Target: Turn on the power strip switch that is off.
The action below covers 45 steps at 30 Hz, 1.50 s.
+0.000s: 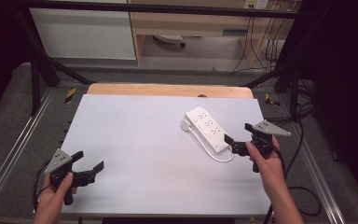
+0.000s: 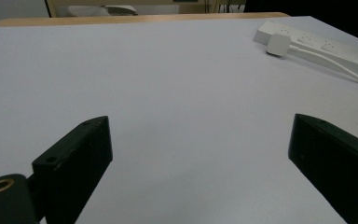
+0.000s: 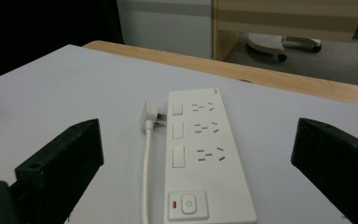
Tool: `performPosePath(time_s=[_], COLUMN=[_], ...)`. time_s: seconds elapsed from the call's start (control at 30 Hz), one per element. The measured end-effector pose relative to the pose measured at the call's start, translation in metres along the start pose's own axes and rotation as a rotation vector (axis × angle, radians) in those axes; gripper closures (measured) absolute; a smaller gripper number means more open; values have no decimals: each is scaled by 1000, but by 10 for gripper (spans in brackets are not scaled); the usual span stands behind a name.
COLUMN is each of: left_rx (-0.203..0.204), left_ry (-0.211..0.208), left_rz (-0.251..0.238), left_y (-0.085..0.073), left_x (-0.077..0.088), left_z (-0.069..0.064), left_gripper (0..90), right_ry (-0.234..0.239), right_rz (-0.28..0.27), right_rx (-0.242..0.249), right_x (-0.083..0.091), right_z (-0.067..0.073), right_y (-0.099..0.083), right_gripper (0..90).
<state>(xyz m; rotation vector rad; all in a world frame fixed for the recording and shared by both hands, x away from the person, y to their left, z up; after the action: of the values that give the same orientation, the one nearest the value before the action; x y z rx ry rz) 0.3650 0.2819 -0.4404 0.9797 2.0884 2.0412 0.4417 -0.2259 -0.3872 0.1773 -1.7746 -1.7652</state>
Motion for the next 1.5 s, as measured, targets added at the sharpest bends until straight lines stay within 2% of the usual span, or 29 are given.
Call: performPosePath(time_s=[0.13, 0.23, 0.47, 0.93, 1.5], left_rx=[3, -1, -2, -6, -4], left_ry=[0, -1, -1, -4, -4], left_rz=[4, 8, 7, 15, 19], left_y=[0, 0, 0, -1, -1], left_x=[0, 0, -1, -2, -3], left_z=[0, 0, -1, -2, -2], left_gripper=[62, 62, 62, 62, 62], right_ry=[9, 26, 2, 6, 9], right_rz=[4, -13, -19, -49, -68], right_rx=[2, 12, 4, -21, -39], right_x=[-5, -11, -18, -29, -49], right_z=[0, 0, -4, -12, -17], right_y=[5, 12, 18, 35, 41], right_gripper=[23, 21, 24, 39, 53])
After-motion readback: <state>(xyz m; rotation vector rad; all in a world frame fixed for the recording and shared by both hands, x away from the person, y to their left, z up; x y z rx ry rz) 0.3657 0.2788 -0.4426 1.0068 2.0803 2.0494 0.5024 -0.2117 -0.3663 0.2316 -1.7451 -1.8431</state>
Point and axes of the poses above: each handheld gripper's, and its own axes: x roughly backward along the jaws, y roughly out of its top, z roughly to its left, the point moved 6 cm from there along -x, roughly forward along the jaws, and after that the axes turned 2 degrees about -z, right-handed, at the moved point
